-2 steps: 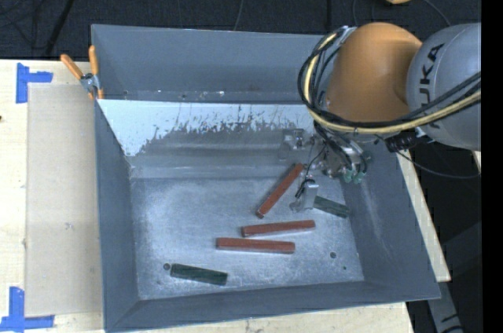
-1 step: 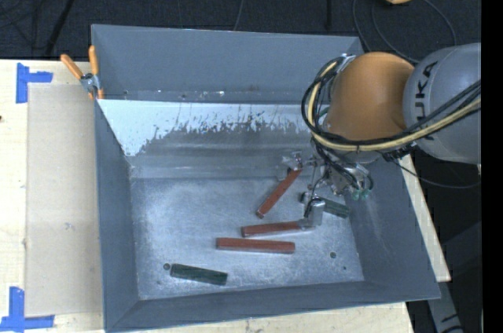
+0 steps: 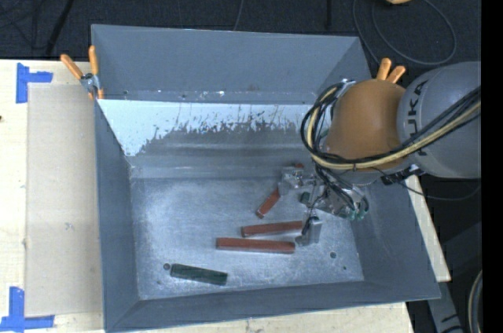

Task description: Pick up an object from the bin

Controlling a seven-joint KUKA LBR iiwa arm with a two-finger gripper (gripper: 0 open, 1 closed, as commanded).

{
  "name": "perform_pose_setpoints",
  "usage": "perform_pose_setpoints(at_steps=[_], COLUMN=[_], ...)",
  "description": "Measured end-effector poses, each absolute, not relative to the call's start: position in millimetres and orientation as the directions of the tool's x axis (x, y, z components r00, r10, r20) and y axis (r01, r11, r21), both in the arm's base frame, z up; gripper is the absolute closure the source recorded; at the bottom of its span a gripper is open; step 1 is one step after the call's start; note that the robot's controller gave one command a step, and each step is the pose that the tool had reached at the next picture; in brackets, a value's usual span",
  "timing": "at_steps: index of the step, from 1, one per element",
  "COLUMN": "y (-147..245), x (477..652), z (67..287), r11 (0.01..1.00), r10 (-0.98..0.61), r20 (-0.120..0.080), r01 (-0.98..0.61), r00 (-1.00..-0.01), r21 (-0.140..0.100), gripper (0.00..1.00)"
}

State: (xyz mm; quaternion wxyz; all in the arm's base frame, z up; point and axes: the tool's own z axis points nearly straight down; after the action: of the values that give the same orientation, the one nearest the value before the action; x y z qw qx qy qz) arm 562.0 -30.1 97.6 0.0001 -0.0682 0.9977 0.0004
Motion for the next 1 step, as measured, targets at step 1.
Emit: perform_pose_setpoints(at_steps=[1], y=[19.8], x=[606.4], z=[72.5], r11=[0.998], r10=[-0.067], r20=[-0.006], r01=[-0.067], r00=[-0.998], r21=[0.001], gripper=[1.00])
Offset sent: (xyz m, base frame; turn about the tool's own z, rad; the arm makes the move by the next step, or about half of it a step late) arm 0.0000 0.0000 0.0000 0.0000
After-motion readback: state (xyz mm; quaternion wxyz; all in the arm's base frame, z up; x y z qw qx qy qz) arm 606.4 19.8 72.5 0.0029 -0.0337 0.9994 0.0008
